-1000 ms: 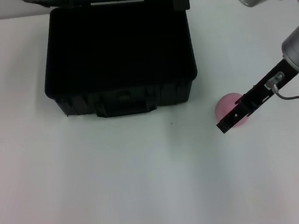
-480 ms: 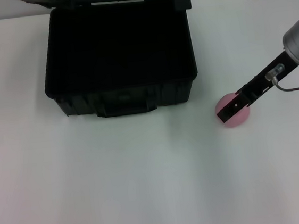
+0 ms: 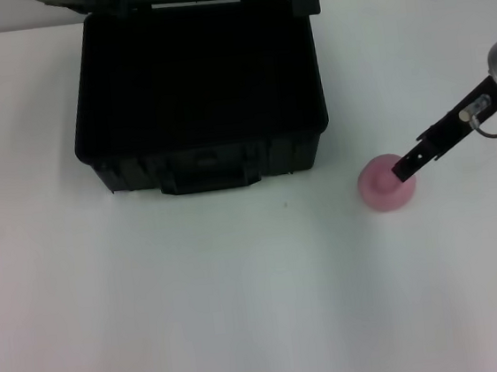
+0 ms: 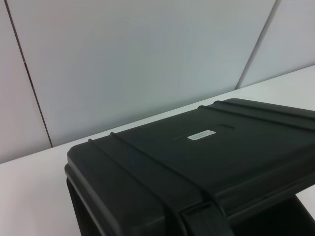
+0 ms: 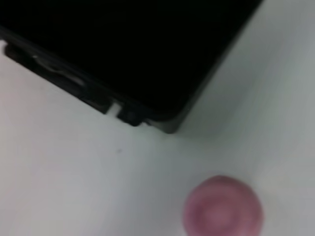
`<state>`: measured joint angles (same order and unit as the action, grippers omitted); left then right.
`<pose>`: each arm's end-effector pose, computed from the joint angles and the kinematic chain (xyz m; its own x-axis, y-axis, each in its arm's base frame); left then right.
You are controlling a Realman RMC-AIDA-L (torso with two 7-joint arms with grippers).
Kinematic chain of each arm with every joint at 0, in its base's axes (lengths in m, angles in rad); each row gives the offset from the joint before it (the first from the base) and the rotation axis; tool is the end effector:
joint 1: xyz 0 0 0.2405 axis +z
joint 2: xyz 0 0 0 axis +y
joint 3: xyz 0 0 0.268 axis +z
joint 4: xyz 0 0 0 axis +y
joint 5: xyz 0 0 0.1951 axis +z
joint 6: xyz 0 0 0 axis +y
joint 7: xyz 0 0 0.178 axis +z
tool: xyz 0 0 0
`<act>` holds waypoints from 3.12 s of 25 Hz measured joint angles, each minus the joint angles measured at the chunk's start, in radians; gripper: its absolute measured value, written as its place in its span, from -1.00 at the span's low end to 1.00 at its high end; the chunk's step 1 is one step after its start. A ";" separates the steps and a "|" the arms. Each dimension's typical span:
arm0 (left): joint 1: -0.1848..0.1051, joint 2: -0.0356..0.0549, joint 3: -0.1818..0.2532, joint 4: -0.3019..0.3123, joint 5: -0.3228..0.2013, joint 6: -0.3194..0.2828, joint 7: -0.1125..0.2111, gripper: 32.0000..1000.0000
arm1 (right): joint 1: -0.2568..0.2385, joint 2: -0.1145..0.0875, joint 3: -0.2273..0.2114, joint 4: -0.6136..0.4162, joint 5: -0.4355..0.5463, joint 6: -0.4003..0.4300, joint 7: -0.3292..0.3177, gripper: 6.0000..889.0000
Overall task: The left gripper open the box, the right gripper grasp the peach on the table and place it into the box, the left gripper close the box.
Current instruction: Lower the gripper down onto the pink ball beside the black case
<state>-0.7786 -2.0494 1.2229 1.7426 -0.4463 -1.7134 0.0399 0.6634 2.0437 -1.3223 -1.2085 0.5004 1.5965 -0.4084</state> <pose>-0.1017 0.3935 0.0537 0.6359 0.7311 0.2470 0.6975 -0.4075 -0.5895 0.2327 0.3596 -0.0256 0.5299 -0.8276 0.1852 -0.6852 -0.5465 -0.4816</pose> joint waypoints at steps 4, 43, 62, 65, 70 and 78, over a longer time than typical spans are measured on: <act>0.000 0.0000 0.000 0.000 0.000 0.000 0.000 -0.26 | 0.015 0.002 -0.001 0.058 -0.042 -0.046 -0.002 0.70; -0.002 -0.0015 0.003 0.000 -0.017 0.004 0.000 -0.24 | 0.081 0.016 -0.007 0.495 0.054 -0.419 -0.117 0.67; -0.005 -0.0031 0.003 -0.003 -0.017 0.005 0.000 -0.23 | 0.087 0.016 -0.002 0.518 0.055 -0.432 -0.125 0.66; -0.005 -0.0031 0.003 -0.003 -0.017 0.006 0.000 -0.23 | 0.087 0.015 -0.002 0.518 0.055 -0.432 -0.125 0.66; -0.005 -0.0031 0.003 -0.003 -0.017 0.006 0.001 -0.22 | 0.087 0.015 0.000 0.518 0.054 -0.432 -0.125 0.65; -0.005 -0.0031 0.003 -0.004 -0.017 0.006 0.002 -0.22 | 0.087 0.015 0.000 0.518 0.051 -0.432 -0.119 0.50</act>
<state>-0.7839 -2.0525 1.2256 1.7383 -0.4633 -1.7072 0.0421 0.7501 2.0585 -1.3223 -0.6902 0.5510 1.1642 -0.5278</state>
